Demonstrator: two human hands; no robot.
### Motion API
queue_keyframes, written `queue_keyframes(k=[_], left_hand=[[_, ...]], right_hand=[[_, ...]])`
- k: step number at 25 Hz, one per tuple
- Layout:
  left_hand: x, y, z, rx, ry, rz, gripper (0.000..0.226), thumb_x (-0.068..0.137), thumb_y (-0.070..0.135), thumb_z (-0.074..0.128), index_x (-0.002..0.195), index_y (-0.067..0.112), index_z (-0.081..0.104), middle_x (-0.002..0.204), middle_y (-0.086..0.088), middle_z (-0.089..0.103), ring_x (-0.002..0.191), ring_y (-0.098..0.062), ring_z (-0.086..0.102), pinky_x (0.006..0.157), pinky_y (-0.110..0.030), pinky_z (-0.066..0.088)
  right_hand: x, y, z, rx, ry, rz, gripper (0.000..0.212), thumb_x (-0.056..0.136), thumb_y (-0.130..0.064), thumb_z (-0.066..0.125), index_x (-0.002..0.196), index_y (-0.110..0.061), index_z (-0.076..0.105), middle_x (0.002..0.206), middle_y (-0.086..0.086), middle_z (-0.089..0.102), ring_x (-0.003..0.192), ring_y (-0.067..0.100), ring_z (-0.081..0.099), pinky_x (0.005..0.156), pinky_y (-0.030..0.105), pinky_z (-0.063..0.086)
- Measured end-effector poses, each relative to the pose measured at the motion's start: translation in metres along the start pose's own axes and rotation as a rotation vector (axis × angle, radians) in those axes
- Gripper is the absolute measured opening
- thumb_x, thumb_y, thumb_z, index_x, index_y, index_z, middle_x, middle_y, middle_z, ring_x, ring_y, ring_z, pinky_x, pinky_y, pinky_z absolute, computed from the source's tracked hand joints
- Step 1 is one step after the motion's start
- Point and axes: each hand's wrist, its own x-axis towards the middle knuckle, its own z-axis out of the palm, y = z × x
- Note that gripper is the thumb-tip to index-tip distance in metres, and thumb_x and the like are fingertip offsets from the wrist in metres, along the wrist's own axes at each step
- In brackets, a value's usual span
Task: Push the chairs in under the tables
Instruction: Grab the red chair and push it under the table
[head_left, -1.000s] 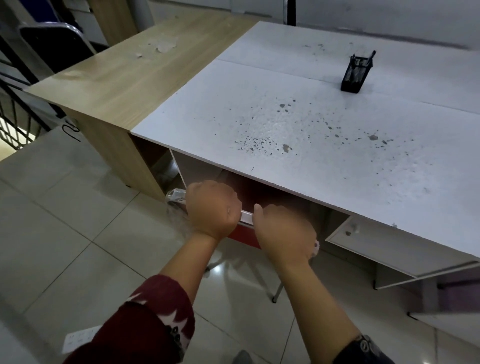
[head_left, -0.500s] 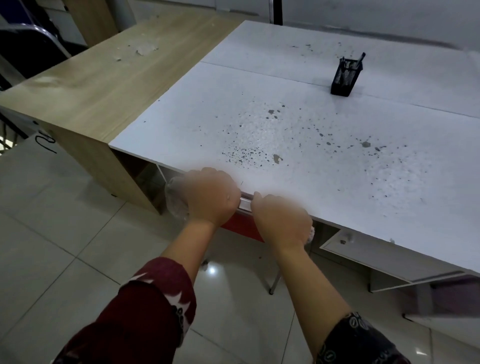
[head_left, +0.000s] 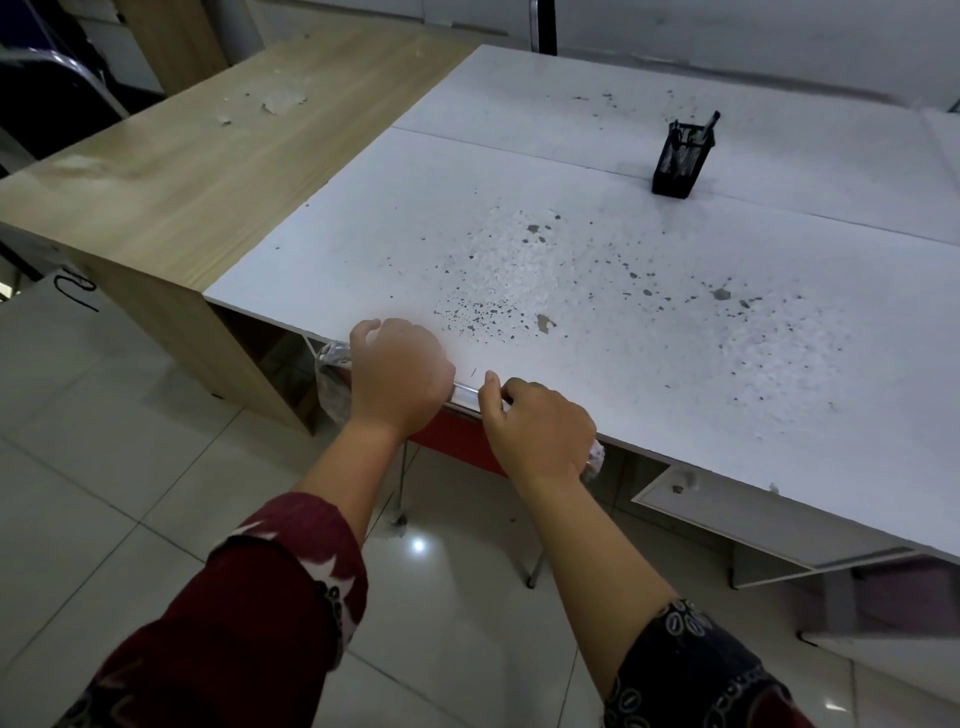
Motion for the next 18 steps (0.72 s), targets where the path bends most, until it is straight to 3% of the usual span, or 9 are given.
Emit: queue_keyframes(k=[3, 6, 10, 14, 16, 18], left_hand=[[0.000, -0.005, 0.000, -0.013, -0.001, -0.009, 0.047, 0.079, 0.032, 0.026, 0.067, 0.009, 0.065, 0.083, -0.002, 0.071, 0.096, -0.023, 0.057, 0.098, -0.042, 0.023], [-0.002, -0.003, 0.000, -0.018, -0.038, -0.054, 0.047, 0.082, 0.032, 0.026, 0.071, 0.010, 0.066, 0.089, -0.002, 0.070, 0.101, -0.021, 0.054, 0.099, -0.040, 0.019], [-0.005, -0.004, -0.002, -0.017, -0.153, -0.053, 0.036, 0.092, 0.029, 0.034, 0.089, 0.012, 0.065, 0.109, -0.002, 0.065, 0.114, -0.021, 0.045, 0.097, -0.042, 0.021], [-0.009, -0.011, -0.006, -0.129, -0.268, -0.010, 0.032, 0.096, 0.033, 0.034, 0.099, 0.017, 0.062, 0.120, 0.000, 0.059, 0.122, -0.020, 0.038, 0.107, -0.043, 0.014], [-0.016, -0.015, -0.012, -0.208, -0.288, -0.007, 0.031, 0.096, 0.034, 0.034, 0.101, 0.020, 0.061, 0.119, 0.002, 0.059, 0.122, -0.018, 0.038, 0.111, -0.040, 0.006], [-0.021, -0.017, -0.015, -0.244, -0.274, -0.017, 0.030, 0.097, 0.032, 0.036, 0.100, 0.020, 0.063, 0.113, 0.002, 0.062, 0.117, -0.018, 0.043, 0.111, -0.036, 0.006]], right_hand=[[0.000, -0.001, 0.002, -0.017, -0.018, -0.012, 0.046, 0.091, -0.044, 0.036, 0.056, -0.017, 0.047, 0.047, -0.003, 0.040, 0.047, 0.022, 0.040, 0.047, 0.025, 0.013], [0.000, -0.001, 0.003, -0.015, -0.015, 0.005, 0.046, 0.091, -0.044, 0.035, 0.056, -0.017, 0.048, 0.049, -0.002, 0.044, 0.049, 0.022, 0.043, 0.050, 0.026, 0.019], [-0.005, -0.005, 0.001, -0.019, -0.019, 0.032, 0.043, 0.092, -0.044, 0.034, 0.060, -0.018, 0.049, 0.055, 0.000, 0.050, 0.054, 0.023, 0.048, 0.058, 0.029, 0.028], [-0.002, -0.009, -0.001, -0.025, -0.046, 0.134, 0.045, 0.091, -0.041, 0.035, 0.065, -0.013, 0.059, 0.058, 0.002, 0.056, 0.060, 0.025, 0.052, 0.064, 0.031, 0.030], [0.000, -0.014, 0.000, 0.002, -0.041, 0.196, 0.034, 0.090, -0.034, 0.037, 0.080, -0.015, 0.063, 0.066, 0.003, 0.063, 0.067, 0.025, 0.056, 0.070, 0.033, 0.028], [0.004, -0.025, 0.002, 0.029, -0.053, 0.220, 0.024, 0.089, -0.022, 0.039, 0.106, -0.020, 0.057, 0.079, 0.004, 0.068, 0.076, 0.026, 0.058, 0.076, 0.035, 0.027]])
